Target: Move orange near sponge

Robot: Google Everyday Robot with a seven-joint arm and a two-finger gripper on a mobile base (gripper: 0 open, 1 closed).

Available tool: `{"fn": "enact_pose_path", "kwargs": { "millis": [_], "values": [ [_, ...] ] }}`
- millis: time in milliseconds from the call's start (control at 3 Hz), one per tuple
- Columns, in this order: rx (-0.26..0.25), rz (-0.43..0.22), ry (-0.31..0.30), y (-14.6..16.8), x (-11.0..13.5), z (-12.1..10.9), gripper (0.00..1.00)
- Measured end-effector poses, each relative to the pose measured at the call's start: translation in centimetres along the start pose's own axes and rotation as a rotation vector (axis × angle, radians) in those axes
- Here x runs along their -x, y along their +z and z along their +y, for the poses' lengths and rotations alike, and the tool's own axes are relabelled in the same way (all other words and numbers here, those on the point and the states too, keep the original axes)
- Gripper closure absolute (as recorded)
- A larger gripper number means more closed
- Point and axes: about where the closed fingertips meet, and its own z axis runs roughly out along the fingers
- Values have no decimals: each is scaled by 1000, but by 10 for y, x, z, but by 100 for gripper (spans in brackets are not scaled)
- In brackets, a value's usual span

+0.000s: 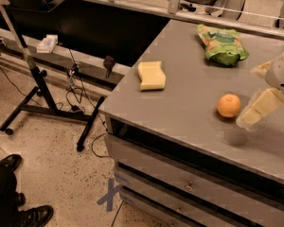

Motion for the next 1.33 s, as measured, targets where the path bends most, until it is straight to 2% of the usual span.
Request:
{"fn": "enact_pose_path", "kwargs": {
  "millis": [333, 667, 1333],
  "values": [
    [11, -23, 17, 9, -6, 1, 0],
    [40, -62, 35, 18, -4, 6, 16],
    [99, -103, 73, 36, 5, 19, 63]
  ]
}}
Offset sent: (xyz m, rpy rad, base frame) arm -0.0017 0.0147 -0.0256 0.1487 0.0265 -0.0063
